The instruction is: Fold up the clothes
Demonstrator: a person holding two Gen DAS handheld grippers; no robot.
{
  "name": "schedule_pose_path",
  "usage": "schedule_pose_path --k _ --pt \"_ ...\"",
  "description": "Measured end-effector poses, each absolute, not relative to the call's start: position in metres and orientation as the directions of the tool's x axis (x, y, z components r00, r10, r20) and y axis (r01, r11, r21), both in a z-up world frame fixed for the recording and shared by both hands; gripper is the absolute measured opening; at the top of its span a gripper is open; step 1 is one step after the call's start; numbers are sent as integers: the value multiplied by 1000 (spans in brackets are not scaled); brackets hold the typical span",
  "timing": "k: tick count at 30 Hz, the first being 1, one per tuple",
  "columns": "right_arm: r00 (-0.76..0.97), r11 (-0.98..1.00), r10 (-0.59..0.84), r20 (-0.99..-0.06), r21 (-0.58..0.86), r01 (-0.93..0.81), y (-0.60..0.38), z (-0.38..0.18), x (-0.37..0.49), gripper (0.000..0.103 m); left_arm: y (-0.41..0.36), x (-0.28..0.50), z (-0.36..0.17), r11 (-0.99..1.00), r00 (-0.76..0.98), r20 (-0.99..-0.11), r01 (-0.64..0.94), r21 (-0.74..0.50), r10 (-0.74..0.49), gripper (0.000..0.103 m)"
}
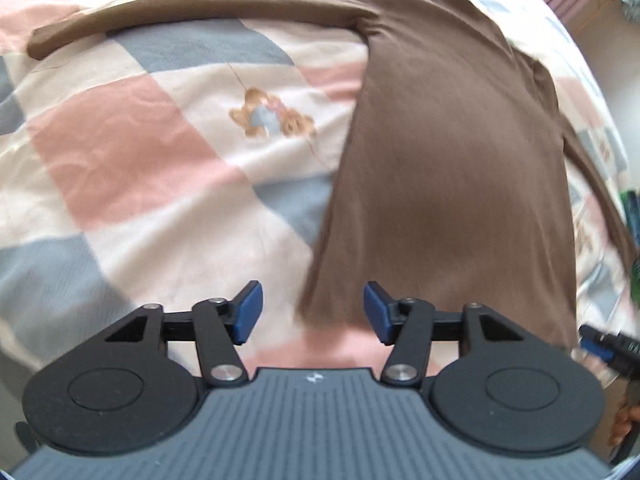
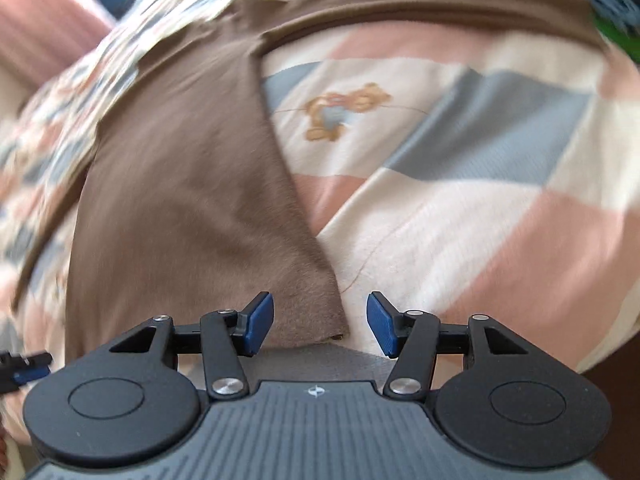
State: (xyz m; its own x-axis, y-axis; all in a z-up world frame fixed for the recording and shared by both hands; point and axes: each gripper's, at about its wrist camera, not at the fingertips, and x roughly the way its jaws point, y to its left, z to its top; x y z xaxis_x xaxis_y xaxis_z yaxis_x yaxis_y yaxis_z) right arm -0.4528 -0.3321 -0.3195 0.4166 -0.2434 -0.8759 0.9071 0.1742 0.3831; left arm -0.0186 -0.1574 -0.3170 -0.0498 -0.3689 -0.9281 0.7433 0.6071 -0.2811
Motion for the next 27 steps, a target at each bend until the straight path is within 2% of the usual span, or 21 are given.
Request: schedule_pose_path --k 3,5,6,7,8,13,16,22,24,25,26,27 --pt "432 115 -248 -867 417 902 -345 -344 -455 59 -174 -9 -342 590 -117 -923 738 -327 -365 54" --pt "432 82 -233 -871 425 902 -351 -354 -451 59 -183 -8 -358 581 -157 -924 738 -344 -348 38" --pt "433 63 -221 -874 430 901 -353 -355 -450 50 -185 -9 -363 578 -160 -929 744 -336 -335 28" --pt "444 44 -207 -872 445 894 -355 -355 -449 11 -186 -11 -365 566 -174 -927 749 -344 -333 2" --pt "457 27 -197 -867 461 887 -356 -352 -450 4 -185 -12 -360 549 -188 -919 754 -361 -347 3" --pt "481 45 -226 -847 484 874 -355 -323 -471 2 -147 -7 -301 457 -166 -862 791 -407 -480 3" --pt "457 77 -205 -866 451 889 -351 -322 -475 2 -136 -10 -296 447 -141 -870 812 -374 -472 3" --pt "283 162 -145 -948 260 952 -346 -350 -447 4 -161 -52 -355 476 -37 -964 864 -163 -263 7" --pt "253 172 -172 -952 224 959 -345 -338 -445 28 -161 -60 -345 494 5 -965 860 -129 -260 9" --pt "237 183 -190 -953 203 962 -343 -331 -445 46 -158 -63 -339 507 16 -965 853 -123 -261 16" --pt "222 206 -211 -952 178 962 -339 -323 -447 49 -153 -65 -334 521 27 -968 846 -111 -250 23" --pt "211 232 -224 -951 159 960 -335 -316 -451 49 -147 -67 -330 531 45 -971 843 -89 -234 24"
